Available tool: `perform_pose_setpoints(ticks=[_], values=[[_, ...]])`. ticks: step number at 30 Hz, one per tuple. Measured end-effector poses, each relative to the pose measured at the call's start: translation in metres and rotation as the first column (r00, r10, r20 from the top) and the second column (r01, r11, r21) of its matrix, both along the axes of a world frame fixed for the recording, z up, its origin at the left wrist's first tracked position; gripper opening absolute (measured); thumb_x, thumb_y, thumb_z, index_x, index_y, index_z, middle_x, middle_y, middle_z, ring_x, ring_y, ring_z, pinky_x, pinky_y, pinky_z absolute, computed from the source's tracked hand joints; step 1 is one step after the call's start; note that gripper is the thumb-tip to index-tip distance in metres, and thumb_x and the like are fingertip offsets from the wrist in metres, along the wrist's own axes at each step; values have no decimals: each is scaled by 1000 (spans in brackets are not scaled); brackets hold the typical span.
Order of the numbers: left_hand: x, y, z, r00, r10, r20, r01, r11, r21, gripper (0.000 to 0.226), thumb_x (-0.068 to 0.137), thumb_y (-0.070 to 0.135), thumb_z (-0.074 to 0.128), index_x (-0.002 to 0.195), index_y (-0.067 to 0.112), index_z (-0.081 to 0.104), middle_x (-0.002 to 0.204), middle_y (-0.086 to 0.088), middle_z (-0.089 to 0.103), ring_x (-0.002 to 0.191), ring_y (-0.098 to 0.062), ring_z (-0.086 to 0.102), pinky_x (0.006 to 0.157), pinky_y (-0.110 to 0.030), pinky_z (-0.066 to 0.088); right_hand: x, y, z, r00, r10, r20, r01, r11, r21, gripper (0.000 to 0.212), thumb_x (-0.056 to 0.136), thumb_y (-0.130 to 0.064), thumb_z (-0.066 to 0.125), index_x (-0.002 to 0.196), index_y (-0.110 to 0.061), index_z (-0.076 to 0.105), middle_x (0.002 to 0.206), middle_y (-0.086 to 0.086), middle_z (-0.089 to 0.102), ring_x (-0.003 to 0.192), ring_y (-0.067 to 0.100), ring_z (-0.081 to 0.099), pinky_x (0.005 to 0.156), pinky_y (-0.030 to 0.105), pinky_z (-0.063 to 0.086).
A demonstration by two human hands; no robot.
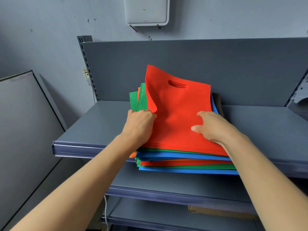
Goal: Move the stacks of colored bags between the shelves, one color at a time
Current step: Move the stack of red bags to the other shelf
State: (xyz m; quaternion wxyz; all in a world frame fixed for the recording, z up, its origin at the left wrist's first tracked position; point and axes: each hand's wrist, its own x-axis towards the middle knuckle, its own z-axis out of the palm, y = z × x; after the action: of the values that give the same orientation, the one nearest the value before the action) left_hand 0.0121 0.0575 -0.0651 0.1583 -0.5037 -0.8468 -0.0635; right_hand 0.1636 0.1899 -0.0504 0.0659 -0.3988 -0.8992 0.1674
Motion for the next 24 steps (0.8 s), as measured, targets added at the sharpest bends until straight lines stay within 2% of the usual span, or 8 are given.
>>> perform_pose_setpoints(ticks=[3, 8, 11, 13, 17, 21, 24], values=[[5, 0, 2, 1000, 10, -27, -11, 998, -59, 39, 84, 0, 40, 113, 14, 61, 111, -10, 62, 102, -36, 56, 79, -39, 44, -2, 1, -3, 1000, 0, -2, 0, 1000, 4, 55, 92, -33, 57, 139, -13, 37, 142, 12, 39, 126, 30, 44, 99, 38, 41], [6, 0, 1, 1000, 0, -8, -1, 999, -50, 36, 86, -1, 37, 110, 11, 61, 110, -12, 60, 98, -37, 57, 76, -41, 46, -3, 0, -4, 1000, 0, -1, 0, 1000, 15, 54, 92, -31, 56, 140, -14, 36, 142, 11, 39, 127, 30, 44, 99, 38, 41], [-5, 7, 4, 989, 27, 142, -24, 1000, -19, 38, 85, 2, 39, 118, 9, 57, 120, -14, 51, 103, -41, 55, 86, -45, 47, -4, 0, -3, 1000, -13, 12, 13, 1000, 20, 51, 93, -27, 57, 138, -13, 38, 142, 11, 40, 125, 32, 45, 97, 39, 43], [-14, 12, 11, 963, 83, 255, -93, 995, 29, 38, 82, 2, 41, 115, 6, 57, 119, -18, 52, 106, -42, 53, 89, -45, 46, -5, 0, 1, 1000, -18, 19, 18, 1000, 19, 52, 91, -28, 58, 137, -12, 40, 141, 12, 42, 125, 32, 45, 97, 38, 43], [-22, 4, 23, 929, 184, 322, -233, 965, 122, 31, 79, 1, 40, 105, 1, 56, 113, -23, 52, 107, -43, 50, 88, -46, 44, -8, -3, 9, 1000, -5, -12, 5, 1000, 10, 56, 88, -34, 61, 136, -11, 42, 141, 12, 41, 125, 29, 45, 97, 35, 39], [-33, -34, 19, 886, 311, 343, -341, 939, 29, 15, 83, 5, 40, 96, 3, 46, 115, -23, 49, 107, -42, 50, 84, -42, 41, -22, -14, 8, 997, 55, -48, -56, 998, -33, 62, 88, -42, 59, 139, -13, 38, 144, 12, 36, 129, 28, 40, 103, 35, 35], [-43, -53, 13, 840, 347, 417, -352, 934, -67, 30, 85, 9, 41, 114, 7, 51, 123, -20, 51, 108, -36, 52, 89, -38, 42, -36, -23, 8, 993, 84, -86, -91, 993, -75, 65, 88, -43, 58, 142, -14, 35, 145, 12, 32, 130, 28, 40, 103, 34, 34]])
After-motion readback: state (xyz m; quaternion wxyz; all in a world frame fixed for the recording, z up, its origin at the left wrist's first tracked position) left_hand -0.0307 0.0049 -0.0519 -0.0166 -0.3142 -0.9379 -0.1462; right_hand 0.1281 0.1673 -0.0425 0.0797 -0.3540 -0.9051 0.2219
